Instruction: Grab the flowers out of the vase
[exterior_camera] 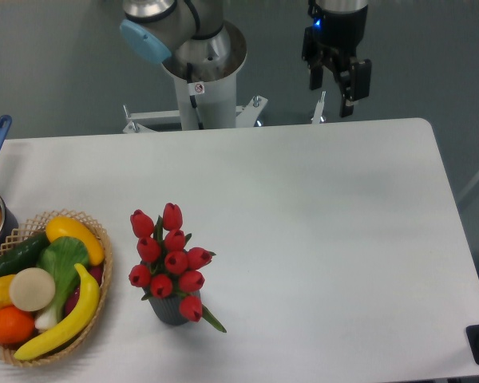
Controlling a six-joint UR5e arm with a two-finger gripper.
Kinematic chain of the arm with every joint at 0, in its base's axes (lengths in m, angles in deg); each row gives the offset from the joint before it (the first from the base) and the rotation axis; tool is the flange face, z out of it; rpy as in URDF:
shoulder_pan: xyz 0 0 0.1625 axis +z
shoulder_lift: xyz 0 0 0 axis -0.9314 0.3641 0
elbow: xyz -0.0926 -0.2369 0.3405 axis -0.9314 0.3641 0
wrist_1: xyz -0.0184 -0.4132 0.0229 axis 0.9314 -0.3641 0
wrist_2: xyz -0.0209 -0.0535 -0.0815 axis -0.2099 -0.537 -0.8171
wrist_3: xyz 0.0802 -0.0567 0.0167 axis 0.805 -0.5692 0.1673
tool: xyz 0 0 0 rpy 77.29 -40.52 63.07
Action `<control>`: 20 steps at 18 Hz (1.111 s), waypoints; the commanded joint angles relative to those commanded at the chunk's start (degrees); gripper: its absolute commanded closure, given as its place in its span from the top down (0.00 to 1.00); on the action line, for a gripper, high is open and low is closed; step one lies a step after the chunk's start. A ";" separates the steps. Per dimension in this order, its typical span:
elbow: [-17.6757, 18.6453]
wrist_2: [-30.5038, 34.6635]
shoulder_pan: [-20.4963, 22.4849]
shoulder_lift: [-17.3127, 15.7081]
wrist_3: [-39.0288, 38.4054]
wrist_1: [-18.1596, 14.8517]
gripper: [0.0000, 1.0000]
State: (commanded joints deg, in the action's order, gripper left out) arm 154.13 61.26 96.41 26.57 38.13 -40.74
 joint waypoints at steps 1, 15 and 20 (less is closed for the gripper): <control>0.00 0.00 0.00 -0.09 0.00 0.17 1.00; 3.16 -12.02 -0.18 -0.53 -22.30 0.18 1.00; 6.85 -19.94 -0.18 -0.70 -27.15 4.30 1.00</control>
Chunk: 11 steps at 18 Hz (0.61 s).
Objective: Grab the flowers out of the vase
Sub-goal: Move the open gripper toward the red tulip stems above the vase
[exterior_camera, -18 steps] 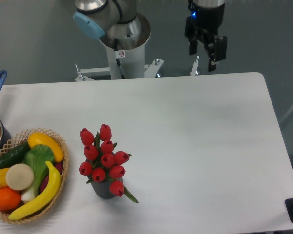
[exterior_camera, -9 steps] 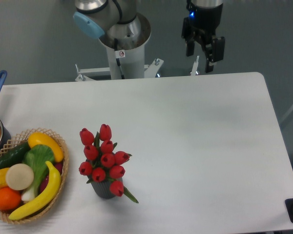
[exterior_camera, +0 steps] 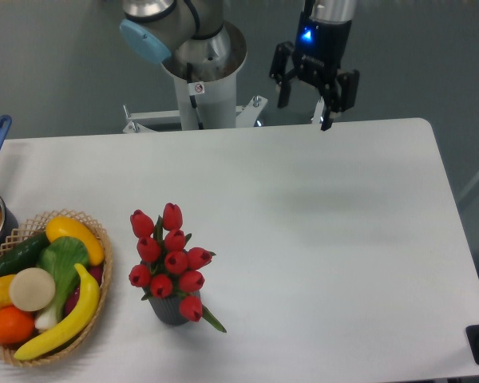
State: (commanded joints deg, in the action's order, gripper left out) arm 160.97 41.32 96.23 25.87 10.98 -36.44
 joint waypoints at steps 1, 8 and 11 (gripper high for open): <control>0.62 -0.97 -0.09 -0.09 -1.14 0.62 1.00; 1.85 -8.53 -1.93 1.14 -6.42 2.98 1.00; 4.05 -10.80 -4.64 4.11 -6.42 10.44 1.00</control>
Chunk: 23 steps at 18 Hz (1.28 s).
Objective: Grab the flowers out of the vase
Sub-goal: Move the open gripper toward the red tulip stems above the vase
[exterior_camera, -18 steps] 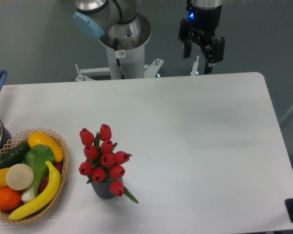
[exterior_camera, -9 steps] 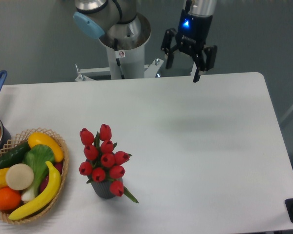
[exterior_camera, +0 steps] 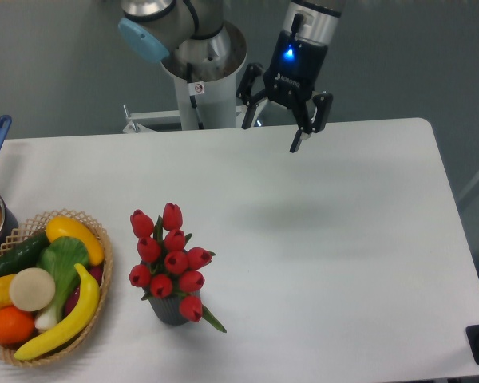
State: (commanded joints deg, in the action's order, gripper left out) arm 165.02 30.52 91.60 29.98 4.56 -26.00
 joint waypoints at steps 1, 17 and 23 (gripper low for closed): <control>-0.08 -1.15 -1.76 0.97 -0.70 0.81 1.00; -1.58 -10.56 -2.92 6.69 -6.77 2.31 1.00; -3.60 -10.48 -6.00 10.64 -6.77 5.47 1.00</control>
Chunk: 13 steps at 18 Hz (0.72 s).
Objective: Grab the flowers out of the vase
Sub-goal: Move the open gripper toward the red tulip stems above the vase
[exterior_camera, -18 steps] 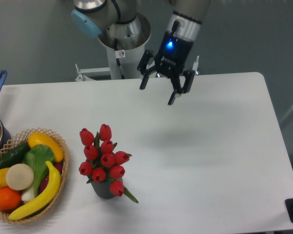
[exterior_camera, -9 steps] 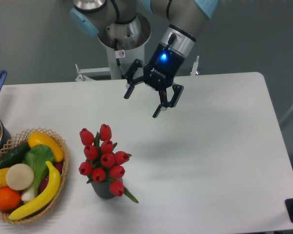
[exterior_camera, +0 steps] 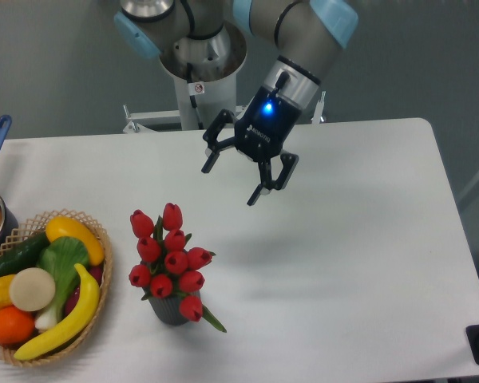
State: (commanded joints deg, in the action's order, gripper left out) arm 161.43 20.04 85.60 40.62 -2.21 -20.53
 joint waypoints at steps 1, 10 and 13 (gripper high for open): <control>-0.09 0.00 0.00 0.36 0.35 0.27 1.00; -2.46 -0.26 -3.34 6.33 3.78 2.29 1.00; -3.78 -0.88 -4.83 8.79 3.43 2.46 1.00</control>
State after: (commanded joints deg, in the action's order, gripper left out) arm 157.65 19.17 80.77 49.41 1.22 -18.06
